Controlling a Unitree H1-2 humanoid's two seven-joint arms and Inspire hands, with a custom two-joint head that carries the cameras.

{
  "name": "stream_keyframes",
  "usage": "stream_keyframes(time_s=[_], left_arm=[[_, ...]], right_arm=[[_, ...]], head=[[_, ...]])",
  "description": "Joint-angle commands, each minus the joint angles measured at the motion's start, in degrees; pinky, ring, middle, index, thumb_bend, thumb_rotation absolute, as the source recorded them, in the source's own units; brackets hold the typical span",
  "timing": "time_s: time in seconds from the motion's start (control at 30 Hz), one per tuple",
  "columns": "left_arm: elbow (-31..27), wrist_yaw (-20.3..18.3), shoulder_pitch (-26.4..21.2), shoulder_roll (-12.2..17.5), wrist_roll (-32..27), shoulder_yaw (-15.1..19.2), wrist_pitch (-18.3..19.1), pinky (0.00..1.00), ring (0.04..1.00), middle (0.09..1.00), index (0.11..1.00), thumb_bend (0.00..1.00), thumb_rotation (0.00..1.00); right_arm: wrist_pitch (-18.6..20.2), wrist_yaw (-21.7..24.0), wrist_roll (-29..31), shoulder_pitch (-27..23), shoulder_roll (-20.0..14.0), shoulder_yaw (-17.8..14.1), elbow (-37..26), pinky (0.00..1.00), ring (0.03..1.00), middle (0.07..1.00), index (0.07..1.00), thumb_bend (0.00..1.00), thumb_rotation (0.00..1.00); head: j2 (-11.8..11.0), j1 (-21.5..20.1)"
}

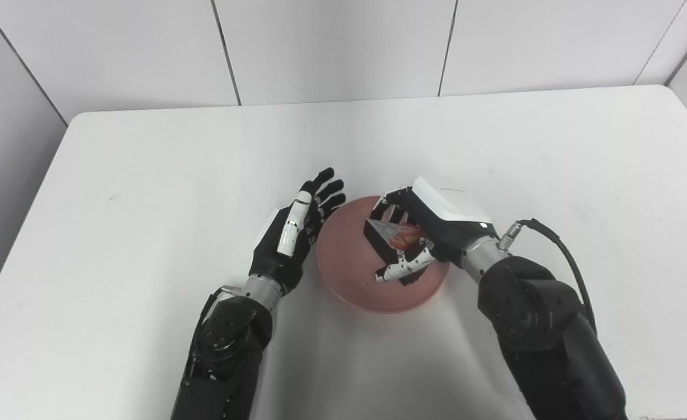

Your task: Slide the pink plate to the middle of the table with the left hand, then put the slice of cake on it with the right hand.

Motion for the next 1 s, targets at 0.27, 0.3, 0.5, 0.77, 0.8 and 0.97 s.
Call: stream_keyframes(time_s=[0.27,0.3,0.5,0.77,0.8,0.97], left_arm=[[0.8,0.42,1.16,-0.73,1.08,-1.07,4.76,0.9,0.897,0.904,0.892,0.43,1.0],[0.7,0.39,1.17,-0.73,1.01,-1.07,4.86,0.9,0.896,0.903,0.891,0.43,1.0],[0.54,0.35,1.15,-0.84,0.86,-0.95,5.21,0.9,0.895,0.901,0.888,0.43,1.0],[0.26,0.51,1.18,-0.96,1.3,-1.07,5.48,0.9,0.896,0.9,0.885,0.44,1.0],[0.26,0.5,1.18,-0.99,1.26,-1.04,5.5,0.9,0.896,0.9,0.886,0.44,1.0],[0.49,0.54,1.17,-1.08,1.35,-0.94,5.26,0.9,0.894,0.899,0.886,0.44,1.0]], right_arm=[[-2.77,-6.08,1.92,-2.0,0.97,1.43,4.94,0.25,0.34,0.457,0.55,0.51,0.0],[-2.76,-6.44,2.01,-2.12,0.89,1.54,5.54,0.25,0.341,0.458,0.55,0.51,0.0],[-3.93,-9.25,2.93,-2.12,-0.1,1.81,8.24,0.27,0.344,0.458,0.55,0.51,0.0],[-4.4,-11.41,3.74,-1.16,-1.13,2.14,9.32,0.27,0.347,0.46,0.553,0.51,0.0],[-4.42,-11.53,3.69,-1.06,-1.22,2.22,9.37,0.28,0.348,0.465,0.556,0.51,0.0],[-3.32,-10.0,1.66,-0.96,-2.15,3.41,8.92,0.27,0.383,0.51,0.509,0.51,0.0]], head=[[0.18,0.08],[0.18,0.08],[0.18,0.08],[0.25,0.04],[0.25,0.04],[0.14,-0.09]])
